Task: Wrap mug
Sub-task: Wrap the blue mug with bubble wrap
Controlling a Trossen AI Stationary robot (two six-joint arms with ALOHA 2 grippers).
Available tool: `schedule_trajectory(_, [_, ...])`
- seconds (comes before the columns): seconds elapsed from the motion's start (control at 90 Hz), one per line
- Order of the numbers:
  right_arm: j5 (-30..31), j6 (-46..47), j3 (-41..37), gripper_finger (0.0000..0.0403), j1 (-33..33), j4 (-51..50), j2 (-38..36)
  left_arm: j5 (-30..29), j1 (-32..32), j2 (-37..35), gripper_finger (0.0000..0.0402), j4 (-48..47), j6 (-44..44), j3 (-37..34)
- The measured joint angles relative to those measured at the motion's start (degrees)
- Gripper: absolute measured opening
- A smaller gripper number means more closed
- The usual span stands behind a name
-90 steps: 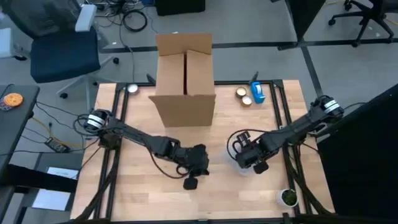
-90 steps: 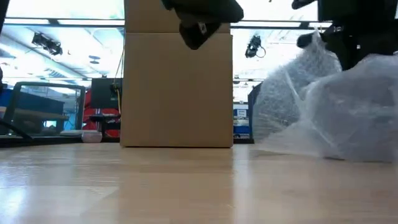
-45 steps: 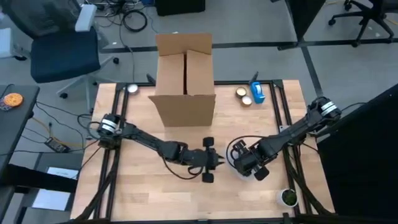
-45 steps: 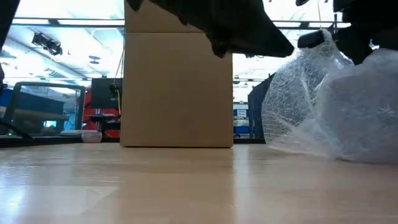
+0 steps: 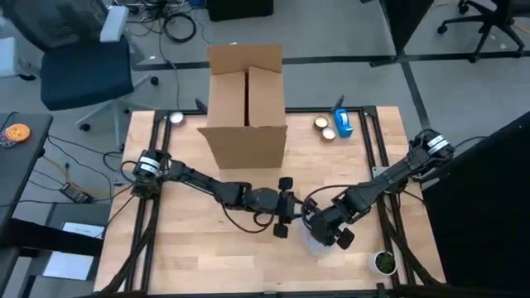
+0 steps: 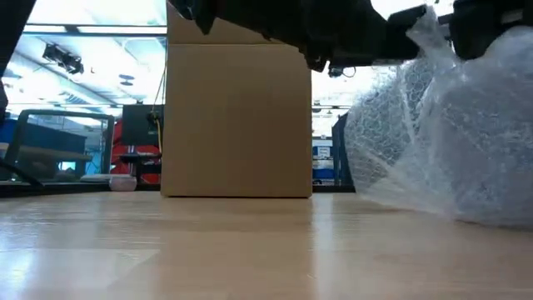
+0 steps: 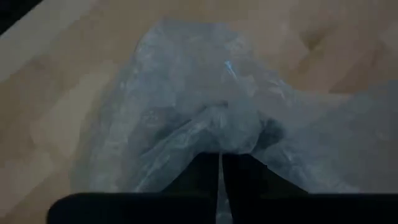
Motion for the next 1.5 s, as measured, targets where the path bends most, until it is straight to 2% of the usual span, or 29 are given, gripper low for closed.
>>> schedule_trajectory(0.344, [3.0,-5.0,0.0,0.0000,0.2,-3.5,-0.2,14.5,0.1,0.3,0.0137,0.5,-8.7,0.0])
schedule_trajectory(0.544, [9.1,-4.7,0.0,0.0000,0.2,-8.1,-0.2,23.5,-1.0,0.3,0.0134,0.7,-14.6,0.0])
schedule_trajectory(0.711, [10.0,-4.9,0.0,0.0000,-0.3,-8.2,-0.2,28.2,-2.6,0.3,0.0113,5.1,-18.1,0.0])
schedule_trajectory(0.889, [9.4,-4.9,0.0,0.0000,-0.5,-7.5,-0.2,28.8,-3.8,0.3,0.0081,5.1,-18.6,0.0])
schedule_trajectory(0.989, [7.4,-3.7,0.0,0.0000,-0.1,-5.9,-0.2,24.6,-4.2,0.2,0.0065,-1.7,-19.6,0.0])
schedule_trajectory(1.078, [7.1,-3.0,0.0,0.0000,0.7,-4.8,-0.2,12.2,-5.4,1.0,0.0053,-8.2,-19.3,0.0])
schedule_trajectory(1.167, [7.0,-2.9,0.0,0.0000,1.3,-4.2,-0.2,-1.2,-6.3,2.5,0.0042,-8.4,-18.6,-0.1])
schedule_trajectory(1.267, [6.9,-2.9,0.0,0.0000,1.5,-3.6,-0.2,-8.5,-6.2,3.1,0.0033,-5.1,-14.6,-0.1])
schedule_trajectory(1.389, [7.0,-2.8,0.0,0.0000,1.8,-3.5,-0.2,-10.8,-4.2,3.9,0.0027,2.7,-7.8,0.0])
schedule_trajectory(1.5, [7.0,-2.1,0.0,0.0000,1.9,-3.1,-0.2,-5.2,-1.0,6.1,0.0026,8.8,-7.6,0.0])
